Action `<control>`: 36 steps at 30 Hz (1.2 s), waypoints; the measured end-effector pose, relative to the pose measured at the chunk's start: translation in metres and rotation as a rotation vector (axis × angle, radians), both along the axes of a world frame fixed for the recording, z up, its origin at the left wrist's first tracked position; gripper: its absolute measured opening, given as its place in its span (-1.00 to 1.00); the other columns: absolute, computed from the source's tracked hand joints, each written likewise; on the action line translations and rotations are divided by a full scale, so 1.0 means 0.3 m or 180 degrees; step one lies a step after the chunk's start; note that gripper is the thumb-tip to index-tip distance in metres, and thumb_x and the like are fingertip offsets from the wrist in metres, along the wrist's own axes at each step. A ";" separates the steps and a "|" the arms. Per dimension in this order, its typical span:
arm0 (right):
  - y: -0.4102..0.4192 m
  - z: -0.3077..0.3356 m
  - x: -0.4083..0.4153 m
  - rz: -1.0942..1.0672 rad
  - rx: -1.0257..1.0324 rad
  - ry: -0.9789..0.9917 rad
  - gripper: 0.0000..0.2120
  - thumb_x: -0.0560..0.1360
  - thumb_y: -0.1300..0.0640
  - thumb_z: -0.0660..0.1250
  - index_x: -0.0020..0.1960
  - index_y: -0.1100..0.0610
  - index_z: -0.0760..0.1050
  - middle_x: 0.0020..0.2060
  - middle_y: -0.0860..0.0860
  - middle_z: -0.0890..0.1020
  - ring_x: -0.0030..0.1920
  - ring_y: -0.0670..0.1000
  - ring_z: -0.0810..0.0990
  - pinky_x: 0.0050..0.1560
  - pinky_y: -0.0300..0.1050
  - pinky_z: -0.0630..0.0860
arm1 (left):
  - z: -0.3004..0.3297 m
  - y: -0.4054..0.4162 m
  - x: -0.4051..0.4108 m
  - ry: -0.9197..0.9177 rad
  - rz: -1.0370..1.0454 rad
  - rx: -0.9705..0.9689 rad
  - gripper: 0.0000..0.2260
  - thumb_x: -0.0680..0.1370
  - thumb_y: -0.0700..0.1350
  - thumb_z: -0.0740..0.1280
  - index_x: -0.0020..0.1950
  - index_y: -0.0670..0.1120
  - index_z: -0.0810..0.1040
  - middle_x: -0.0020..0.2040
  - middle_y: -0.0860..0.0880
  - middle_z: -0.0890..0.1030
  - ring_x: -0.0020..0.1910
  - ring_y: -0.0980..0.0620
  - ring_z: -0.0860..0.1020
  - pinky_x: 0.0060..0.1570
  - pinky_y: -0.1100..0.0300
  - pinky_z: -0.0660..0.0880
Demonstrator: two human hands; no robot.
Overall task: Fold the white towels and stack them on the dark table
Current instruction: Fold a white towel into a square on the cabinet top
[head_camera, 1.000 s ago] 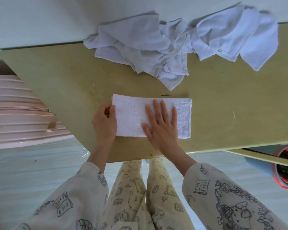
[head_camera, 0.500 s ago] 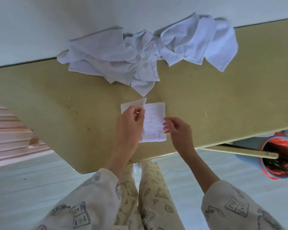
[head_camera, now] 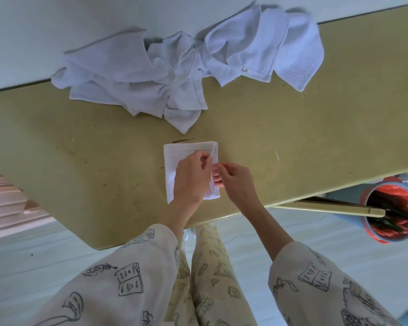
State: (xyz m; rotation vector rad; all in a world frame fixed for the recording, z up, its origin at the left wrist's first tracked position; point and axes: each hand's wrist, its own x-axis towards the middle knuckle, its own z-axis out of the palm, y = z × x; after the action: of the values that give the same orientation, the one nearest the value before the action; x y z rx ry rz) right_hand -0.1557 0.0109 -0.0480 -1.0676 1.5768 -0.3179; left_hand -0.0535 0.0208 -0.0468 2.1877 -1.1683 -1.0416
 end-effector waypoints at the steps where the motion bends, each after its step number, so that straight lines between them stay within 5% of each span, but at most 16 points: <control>1: -0.002 -0.002 0.002 -0.0008 0.0029 0.0016 -0.79 0.53 0.19 0.22 -0.16 0.18 0.62 -0.29 0.02 0.67 -0.18 0.05 0.66 0.04 0.10 0.57 | -0.002 0.001 0.002 0.0011 -0.0050 0.0022 -0.82 0.58 -0.15 0.20 0.04 -0.16 0.58 -0.18 0.02 0.59 -0.24 0.14 0.47 -0.30 0.58 0.33; 5: -0.004 -0.006 0.015 0.0034 -0.0052 0.0120 -0.67 0.51 0.08 0.22 -0.15 0.37 0.54 -0.18 0.34 0.61 -0.10 0.34 0.57 -0.05 0.27 0.53 | 0.003 0.016 0.016 0.0154 -0.0285 0.0024 -0.73 0.59 -0.25 0.10 0.06 -0.15 0.60 -0.13 -0.01 0.58 -0.19 0.11 0.47 -0.23 0.59 0.30; 10: -0.014 0.009 0.025 0.0031 -0.0026 0.0204 -0.74 0.51 0.05 0.31 0.02 0.22 0.62 -0.27 -0.07 0.60 -0.19 -0.06 0.55 -0.10 -0.21 0.42 | -0.005 0.071 0.058 0.0112 -0.0193 -0.0214 -0.73 0.58 -0.31 0.12 0.14 -0.17 0.56 -0.05 -0.08 0.60 -0.11 0.06 0.53 -0.09 0.48 0.36; 12: -0.013 0.008 0.028 0.0062 -0.0080 0.0261 -0.71 0.49 0.01 0.34 0.06 0.22 0.60 -0.20 -0.08 0.59 -0.13 -0.10 0.54 -0.06 -0.28 0.39 | -0.014 0.100 0.077 -0.0316 -0.0372 -0.0432 -0.76 0.56 -0.32 0.18 0.14 -0.16 0.57 -0.07 -0.08 0.59 -0.08 0.00 0.50 -0.08 0.42 0.35; 16: -0.022 -0.001 0.034 0.0079 -0.0139 0.0425 -0.77 0.52 0.08 0.30 0.03 0.22 0.59 -0.21 -0.02 0.60 -0.18 -0.03 0.55 -0.10 -0.22 0.42 | -0.050 0.153 0.105 -0.1378 -0.0931 -0.0858 -0.78 0.48 -0.27 0.26 0.08 -0.11 0.59 -0.02 -0.09 0.57 0.04 -0.07 0.37 -0.03 0.05 0.46; 21: -0.039 -0.007 0.027 -0.0069 0.0086 0.0331 -0.74 0.50 0.07 0.28 -0.12 0.27 0.58 -0.22 0.15 0.67 -0.16 0.17 0.65 -0.02 0.10 0.59 | -0.076 0.187 0.141 -0.1726 -0.1582 -0.0639 -0.68 0.53 -0.07 0.09 0.21 -0.03 0.48 0.24 -0.08 0.49 0.28 -0.11 0.30 0.11 -0.04 0.41; 30: -0.067 -0.002 -0.004 0.0120 0.0374 0.0217 -0.82 0.50 0.18 0.30 0.04 0.25 0.56 -0.24 0.09 0.66 -0.23 0.04 0.66 -0.17 -0.11 0.63 | -0.095 0.190 0.162 -0.1631 -0.1854 -0.0588 -0.66 0.49 -0.08 0.26 0.28 0.00 0.40 0.35 -0.08 0.39 0.37 -0.13 0.24 0.19 -0.08 0.37; 32: -0.051 -0.008 0.005 0.0110 -0.0066 0.0560 -0.85 0.51 0.17 0.27 0.00 0.22 0.54 -0.18 0.07 0.65 -0.18 0.05 0.62 -0.09 -0.10 0.56 | -0.096 0.189 0.159 -0.1622 -0.1881 -0.0513 -0.63 0.48 -0.06 0.29 0.28 0.00 0.40 0.35 -0.08 0.37 0.38 -0.14 0.24 0.19 -0.08 0.36; 36: 0.039 -0.026 0.039 0.1015 -0.2194 0.1434 -0.73 0.53 0.20 0.14 0.16 0.27 0.48 0.09 0.18 0.56 0.11 0.18 0.53 0.11 0.00 0.46 | -0.082 0.206 0.163 -0.1523 -0.1843 -0.0605 -0.60 0.55 0.00 0.17 0.38 -0.04 0.33 0.42 -0.10 0.32 0.44 -0.12 0.20 0.30 -0.03 0.27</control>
State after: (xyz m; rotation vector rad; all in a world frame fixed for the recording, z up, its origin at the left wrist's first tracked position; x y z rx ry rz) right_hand -0.1439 0.0227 -0.0557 -2.0116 1.6881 -0.4370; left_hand -0.0046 0.0827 -0.0714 2.0444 -2.1082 -0.5650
